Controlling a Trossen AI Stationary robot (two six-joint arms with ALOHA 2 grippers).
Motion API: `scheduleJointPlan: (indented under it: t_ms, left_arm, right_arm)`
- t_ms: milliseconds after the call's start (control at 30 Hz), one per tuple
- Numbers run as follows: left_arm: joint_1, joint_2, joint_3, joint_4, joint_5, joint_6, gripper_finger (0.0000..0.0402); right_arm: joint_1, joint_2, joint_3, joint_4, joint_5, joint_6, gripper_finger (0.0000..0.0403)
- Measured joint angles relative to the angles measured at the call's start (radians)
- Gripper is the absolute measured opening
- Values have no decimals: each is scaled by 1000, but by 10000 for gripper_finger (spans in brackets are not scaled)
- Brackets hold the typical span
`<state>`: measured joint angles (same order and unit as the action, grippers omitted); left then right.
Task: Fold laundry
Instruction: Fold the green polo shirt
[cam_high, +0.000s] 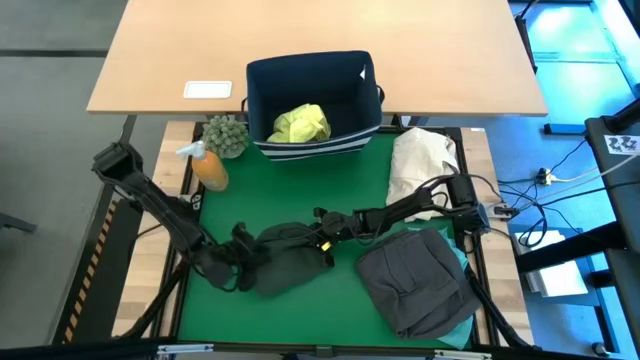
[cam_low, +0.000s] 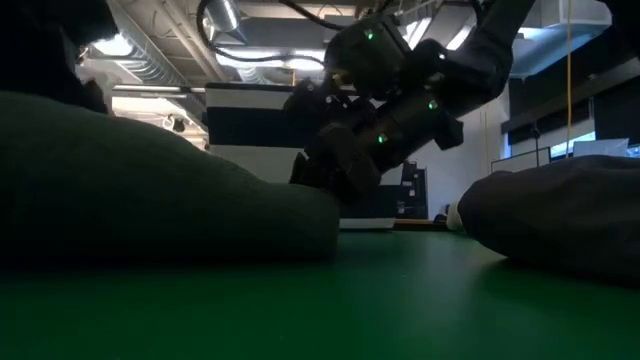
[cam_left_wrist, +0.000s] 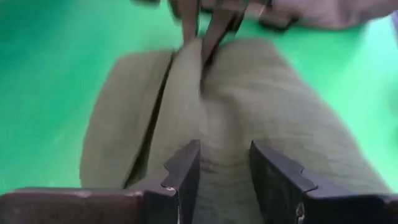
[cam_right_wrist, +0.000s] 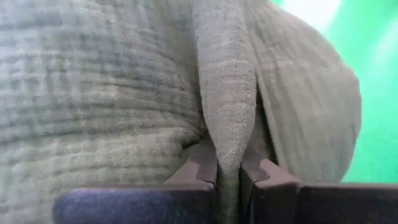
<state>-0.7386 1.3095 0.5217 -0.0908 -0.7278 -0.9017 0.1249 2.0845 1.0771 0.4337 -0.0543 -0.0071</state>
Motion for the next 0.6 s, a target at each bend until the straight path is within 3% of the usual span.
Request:
scheduleJointPlan:
  t_ms: [133,433,600]
  left_arm:
    - [14,59,0,-19,29,-63,133]
    - [33,112,0,-55,85,-164,134]
    - [33,78,2,-56,71,-162,134]
  right_arm:
    - [0,-51,1,-38,2,-31,56]
    - [0,-163,2,-188,125,-72,203]
    - [0,-218,2,-202,151,-80,240]
